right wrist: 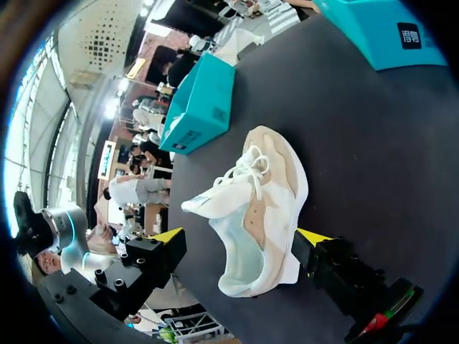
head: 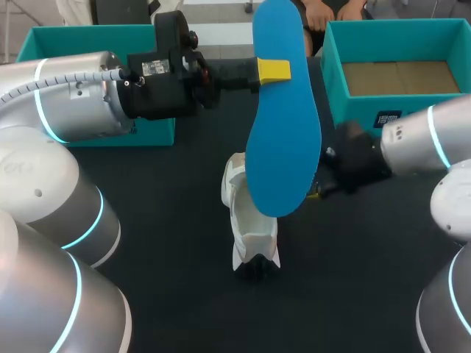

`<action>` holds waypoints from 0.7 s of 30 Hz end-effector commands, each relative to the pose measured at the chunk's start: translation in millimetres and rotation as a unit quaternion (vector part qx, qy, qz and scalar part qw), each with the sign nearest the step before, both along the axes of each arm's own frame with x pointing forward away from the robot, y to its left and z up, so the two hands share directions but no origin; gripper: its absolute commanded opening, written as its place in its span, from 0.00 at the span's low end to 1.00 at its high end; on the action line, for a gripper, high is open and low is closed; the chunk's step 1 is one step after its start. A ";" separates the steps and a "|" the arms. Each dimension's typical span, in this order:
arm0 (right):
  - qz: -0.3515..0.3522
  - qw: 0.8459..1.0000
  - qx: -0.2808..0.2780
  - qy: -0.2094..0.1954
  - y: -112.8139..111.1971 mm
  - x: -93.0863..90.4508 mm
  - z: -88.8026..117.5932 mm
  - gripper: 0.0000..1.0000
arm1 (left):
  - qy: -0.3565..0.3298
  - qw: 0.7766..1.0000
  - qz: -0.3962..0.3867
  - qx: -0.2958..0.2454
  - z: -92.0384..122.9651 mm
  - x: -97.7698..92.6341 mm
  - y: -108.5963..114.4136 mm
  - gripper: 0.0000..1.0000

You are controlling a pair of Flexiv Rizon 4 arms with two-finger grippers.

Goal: Take the shoe out of the shoebox, open the shoe tongue, remove and reinsert the insole, then place the shoe into the shoebox

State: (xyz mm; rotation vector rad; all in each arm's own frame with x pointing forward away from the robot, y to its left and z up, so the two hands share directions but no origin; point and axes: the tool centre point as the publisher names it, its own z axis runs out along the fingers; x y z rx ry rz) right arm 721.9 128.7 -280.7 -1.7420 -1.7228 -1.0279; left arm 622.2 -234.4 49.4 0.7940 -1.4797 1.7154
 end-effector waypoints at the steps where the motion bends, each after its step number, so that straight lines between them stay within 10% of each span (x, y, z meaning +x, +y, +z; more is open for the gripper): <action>1: 0.023 0.996 0.091 -0.004 -8.7 3.6 9.0 1.00 | 0.000 1.000 0.001 0.000 -1.1 -1.5 -0.9 0.00; 10: 0.066 0.976 0.206 0.000 2.4 5.1 37.1 1.00 | 0.000 1.000 0.001 0.000 -1.1 -1.5 -0.9 0.00; 21: 0.087 0.976 0.199 0.007 3.1 -0.5 72.4 1.00 | 0.000 1.000 0.001 0.000 -1.1 -1.5 -0.9 0.00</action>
